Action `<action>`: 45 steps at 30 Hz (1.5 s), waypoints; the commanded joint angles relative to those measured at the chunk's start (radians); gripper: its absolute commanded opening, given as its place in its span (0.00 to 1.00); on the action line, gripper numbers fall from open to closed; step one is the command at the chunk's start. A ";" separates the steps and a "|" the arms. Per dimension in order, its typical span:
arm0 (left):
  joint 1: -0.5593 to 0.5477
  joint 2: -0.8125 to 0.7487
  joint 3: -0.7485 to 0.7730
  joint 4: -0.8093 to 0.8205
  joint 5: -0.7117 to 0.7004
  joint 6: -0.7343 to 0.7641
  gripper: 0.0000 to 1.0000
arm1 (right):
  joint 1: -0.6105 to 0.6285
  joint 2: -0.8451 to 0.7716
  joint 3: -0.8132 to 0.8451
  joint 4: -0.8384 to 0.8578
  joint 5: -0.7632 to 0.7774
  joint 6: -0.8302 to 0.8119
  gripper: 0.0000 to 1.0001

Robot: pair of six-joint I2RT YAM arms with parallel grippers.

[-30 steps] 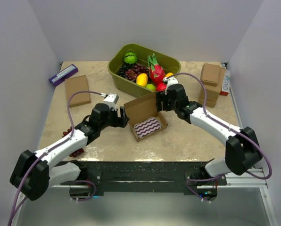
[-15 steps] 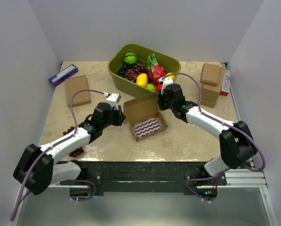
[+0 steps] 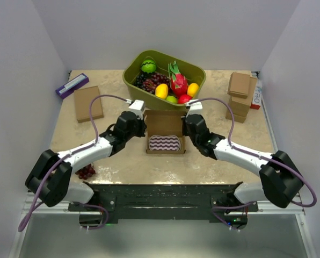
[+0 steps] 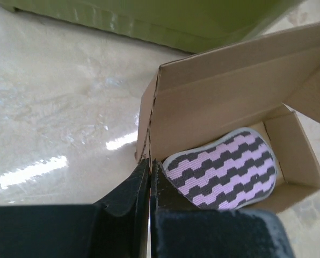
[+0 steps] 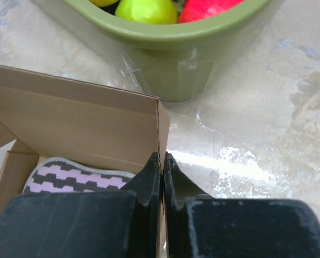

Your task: Fold the paper box

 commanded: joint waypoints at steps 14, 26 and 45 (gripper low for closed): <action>-0.191 0.181 0.026 0.393 -0.338 0.076 0.01 | 0.140 0.007 -0.168 0.402 0.452 0.208 0.00; -0.271 0.241 -0.092 0.495 -0.470 0.035 0.00 | 0.186 -0.008 -0.220 0.249 0.532 0.372 0.01; -0.369 0.287 -0.155 0.498 -0.691 0.053 0.00 | 0.202 -0.351 -0.183 -0.270 0.392 0.537 0.74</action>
